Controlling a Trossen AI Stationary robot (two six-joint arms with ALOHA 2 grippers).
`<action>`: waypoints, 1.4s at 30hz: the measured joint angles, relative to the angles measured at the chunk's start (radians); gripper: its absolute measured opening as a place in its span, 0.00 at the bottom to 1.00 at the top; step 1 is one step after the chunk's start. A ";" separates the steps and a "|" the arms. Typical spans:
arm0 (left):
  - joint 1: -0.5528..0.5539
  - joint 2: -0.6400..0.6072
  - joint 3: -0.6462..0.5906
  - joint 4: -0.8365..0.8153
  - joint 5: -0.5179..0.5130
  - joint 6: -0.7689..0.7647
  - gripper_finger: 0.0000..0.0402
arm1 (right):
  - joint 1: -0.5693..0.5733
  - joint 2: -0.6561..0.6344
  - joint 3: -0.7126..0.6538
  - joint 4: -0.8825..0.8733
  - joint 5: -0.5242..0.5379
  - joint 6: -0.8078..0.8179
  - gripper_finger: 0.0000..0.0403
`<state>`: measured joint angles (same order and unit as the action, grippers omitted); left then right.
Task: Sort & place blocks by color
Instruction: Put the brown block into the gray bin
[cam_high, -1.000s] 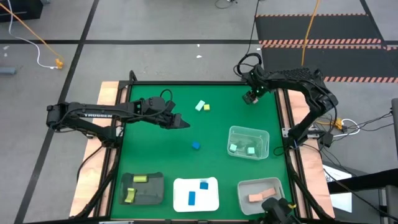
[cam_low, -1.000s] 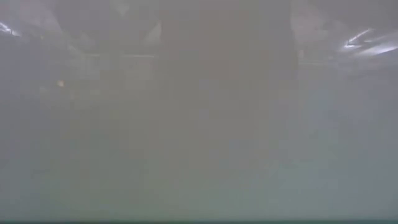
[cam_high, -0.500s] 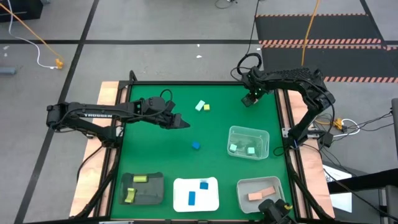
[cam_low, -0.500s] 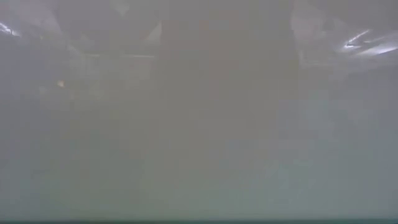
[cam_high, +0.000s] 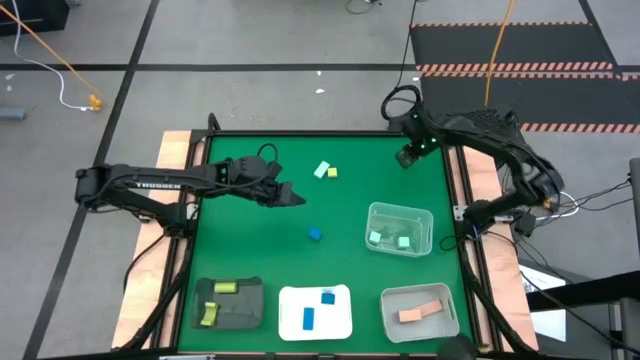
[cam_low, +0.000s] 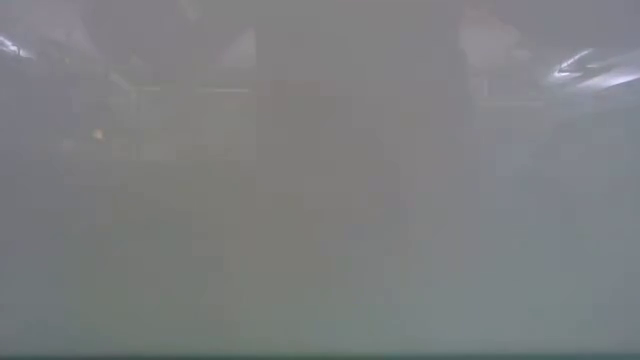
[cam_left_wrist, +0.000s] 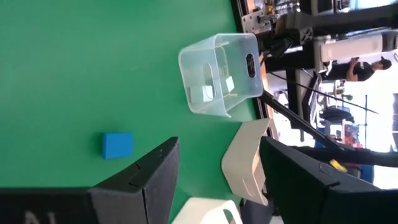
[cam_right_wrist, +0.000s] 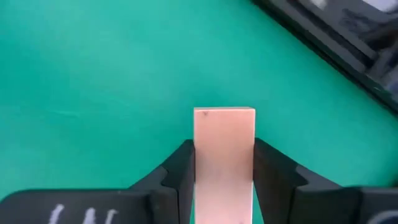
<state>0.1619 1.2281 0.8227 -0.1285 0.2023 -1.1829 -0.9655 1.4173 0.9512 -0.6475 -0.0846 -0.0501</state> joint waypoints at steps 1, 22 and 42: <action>0.000 0.006 0.000 0.001 -0.009 0.001 0.56 | 0.006 -0.033 0.000 -0.011 -0.050 0.027 0.27; 0.057 0.055 0.000 0.038 -0.118 0.307 0.56 | 0.895 -0.484 0.001 -0.238 -0.442 0.848 0.27; 0.068 0.055 0.000 -0.002 -0.098 0.456 0.56 | 1.513 -0.198 0.001 0.096 -0.443 0.973 0.33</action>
<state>0.2298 1.2831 0.8227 -0.1303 0.1040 -0.7273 0.5472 1.2189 0.9520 -0.5514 -0.5278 0.9234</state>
